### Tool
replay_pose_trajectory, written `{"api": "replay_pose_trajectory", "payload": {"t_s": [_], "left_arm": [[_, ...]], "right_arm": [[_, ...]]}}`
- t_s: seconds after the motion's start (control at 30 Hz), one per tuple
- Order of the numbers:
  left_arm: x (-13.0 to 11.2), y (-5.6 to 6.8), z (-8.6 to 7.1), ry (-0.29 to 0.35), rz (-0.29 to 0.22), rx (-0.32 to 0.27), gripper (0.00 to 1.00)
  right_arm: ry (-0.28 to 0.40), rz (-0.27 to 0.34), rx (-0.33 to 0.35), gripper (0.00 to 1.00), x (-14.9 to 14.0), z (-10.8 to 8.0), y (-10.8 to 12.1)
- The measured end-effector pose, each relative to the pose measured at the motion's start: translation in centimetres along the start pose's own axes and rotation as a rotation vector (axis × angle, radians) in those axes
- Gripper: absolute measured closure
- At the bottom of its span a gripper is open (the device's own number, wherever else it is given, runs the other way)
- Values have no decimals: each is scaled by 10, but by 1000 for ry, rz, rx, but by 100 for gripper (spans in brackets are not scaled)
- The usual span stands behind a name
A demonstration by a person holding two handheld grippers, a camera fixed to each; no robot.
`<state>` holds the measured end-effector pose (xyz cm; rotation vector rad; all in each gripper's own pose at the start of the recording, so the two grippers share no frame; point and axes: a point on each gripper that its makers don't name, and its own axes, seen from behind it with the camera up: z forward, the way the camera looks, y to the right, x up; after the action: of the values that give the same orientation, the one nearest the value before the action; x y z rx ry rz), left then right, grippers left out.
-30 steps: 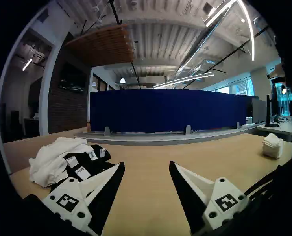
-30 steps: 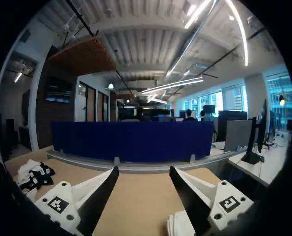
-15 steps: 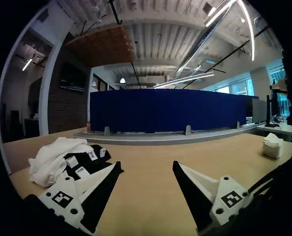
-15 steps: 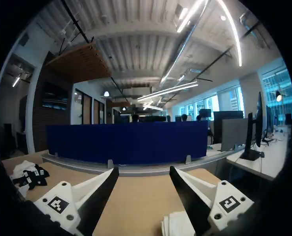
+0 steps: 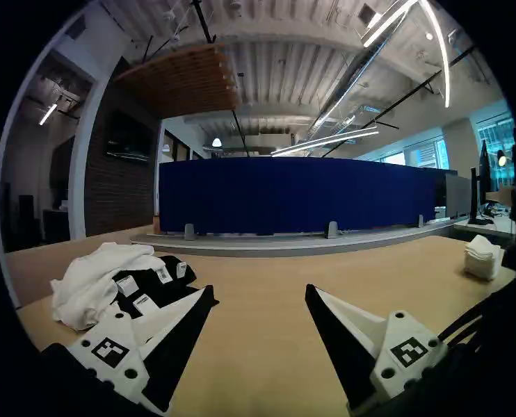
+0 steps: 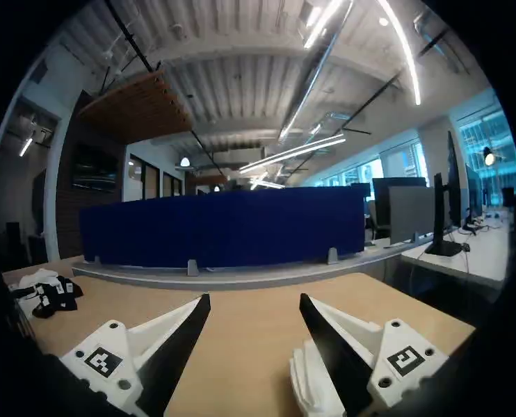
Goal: Fold towel
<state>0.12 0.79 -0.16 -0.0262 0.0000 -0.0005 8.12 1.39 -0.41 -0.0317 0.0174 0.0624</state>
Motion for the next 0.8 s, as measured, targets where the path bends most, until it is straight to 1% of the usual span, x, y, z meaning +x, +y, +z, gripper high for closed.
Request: {"api": "replay_pose_trajectory", "payload": {"t_s": [0.17,0.37,0.57,0.8], "left_arm": [[0,0,0,0,0,0,2],[-1,0,0,0,0,0,2],[0,0,0,0,0,0,2],[0,0,0,0,0,0,2]], "right_arm": [[-10,-5,3,0,-27,1,3],[-34,23,7,0,-57,2,6],[-29,30,3,0,-65,3,6],[-27,12,13,0,-69,3,1]]}}
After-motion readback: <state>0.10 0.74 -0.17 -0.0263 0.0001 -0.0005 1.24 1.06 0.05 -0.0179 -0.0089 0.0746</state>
